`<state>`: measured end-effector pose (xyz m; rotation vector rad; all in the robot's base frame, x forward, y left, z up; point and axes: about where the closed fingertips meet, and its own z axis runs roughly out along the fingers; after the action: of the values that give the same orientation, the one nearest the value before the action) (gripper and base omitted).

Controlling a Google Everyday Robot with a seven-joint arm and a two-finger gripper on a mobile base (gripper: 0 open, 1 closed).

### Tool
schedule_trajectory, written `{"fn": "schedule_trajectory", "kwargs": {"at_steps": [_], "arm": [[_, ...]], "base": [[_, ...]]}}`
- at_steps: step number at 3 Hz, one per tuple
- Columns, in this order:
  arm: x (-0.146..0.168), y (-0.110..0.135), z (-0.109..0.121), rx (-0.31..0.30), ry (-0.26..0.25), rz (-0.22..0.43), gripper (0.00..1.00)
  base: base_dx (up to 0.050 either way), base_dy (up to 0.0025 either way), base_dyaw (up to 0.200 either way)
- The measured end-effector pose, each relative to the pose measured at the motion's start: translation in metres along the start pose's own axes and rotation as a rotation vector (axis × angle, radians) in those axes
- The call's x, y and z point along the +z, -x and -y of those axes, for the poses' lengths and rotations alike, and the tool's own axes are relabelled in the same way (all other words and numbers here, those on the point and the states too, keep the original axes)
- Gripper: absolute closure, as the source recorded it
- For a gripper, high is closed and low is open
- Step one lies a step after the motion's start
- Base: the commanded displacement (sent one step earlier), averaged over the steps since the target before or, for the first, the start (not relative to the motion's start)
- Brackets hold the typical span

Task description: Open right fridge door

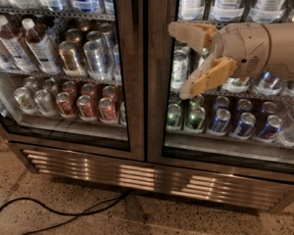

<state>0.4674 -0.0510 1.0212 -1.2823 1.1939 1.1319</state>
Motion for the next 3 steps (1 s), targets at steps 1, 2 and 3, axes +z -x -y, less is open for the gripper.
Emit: {"fn": "schedule_trajectory", "kwargs": {"at_steps": [1, 2, 3], "arm": [[-0.037, -0.002, -0.002, 0.022, -0.106, 0.035, 0.0], [-0.064, -0.003, -0.004, 0.034, -0.175, 0.055, 0.0], [-0.064, -0.003, -0.004, 0.034, -0.175, 0.055, 0.0]], "base": [[0.0, 0.0, 0.0], [0.0, 0.0, 0.0], [0.0, 0.0, 0.0]]}}
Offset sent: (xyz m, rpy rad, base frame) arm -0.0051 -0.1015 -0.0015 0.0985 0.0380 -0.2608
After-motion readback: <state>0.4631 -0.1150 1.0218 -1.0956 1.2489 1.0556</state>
